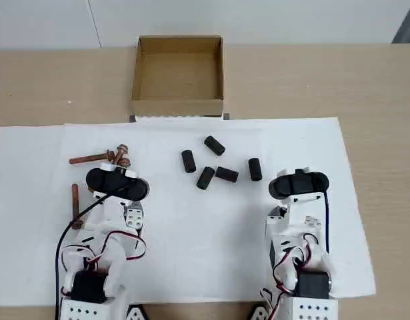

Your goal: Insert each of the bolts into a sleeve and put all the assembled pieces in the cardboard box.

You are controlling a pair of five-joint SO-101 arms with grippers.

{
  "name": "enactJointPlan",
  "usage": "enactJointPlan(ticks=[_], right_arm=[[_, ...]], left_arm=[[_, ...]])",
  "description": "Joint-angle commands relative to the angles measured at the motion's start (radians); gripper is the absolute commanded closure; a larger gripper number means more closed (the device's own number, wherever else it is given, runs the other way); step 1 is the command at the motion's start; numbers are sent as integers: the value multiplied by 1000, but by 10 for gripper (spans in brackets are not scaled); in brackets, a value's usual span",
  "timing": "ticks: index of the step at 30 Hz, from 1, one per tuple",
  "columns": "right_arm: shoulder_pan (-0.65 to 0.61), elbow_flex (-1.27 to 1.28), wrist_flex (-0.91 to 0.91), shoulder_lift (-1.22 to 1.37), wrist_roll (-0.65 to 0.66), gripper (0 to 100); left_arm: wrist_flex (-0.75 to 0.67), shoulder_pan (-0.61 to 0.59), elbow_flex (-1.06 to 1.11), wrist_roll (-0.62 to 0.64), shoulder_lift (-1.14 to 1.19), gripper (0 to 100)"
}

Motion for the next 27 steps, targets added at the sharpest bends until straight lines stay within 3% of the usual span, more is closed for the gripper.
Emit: enactJointPlan(ticks=[1, 15, 27], right_arm=[[4, -5, -19, -1, -8, 995], [4, -5, -19, -1, -8, 995], [4, -5, -19, -1, -8, 995]], left_arm=[[-9, 6, -4, -8, -8, 994], [-11, -2, -21, -3, -6, 994], [184, 3, -361, -5, 74, 993]])
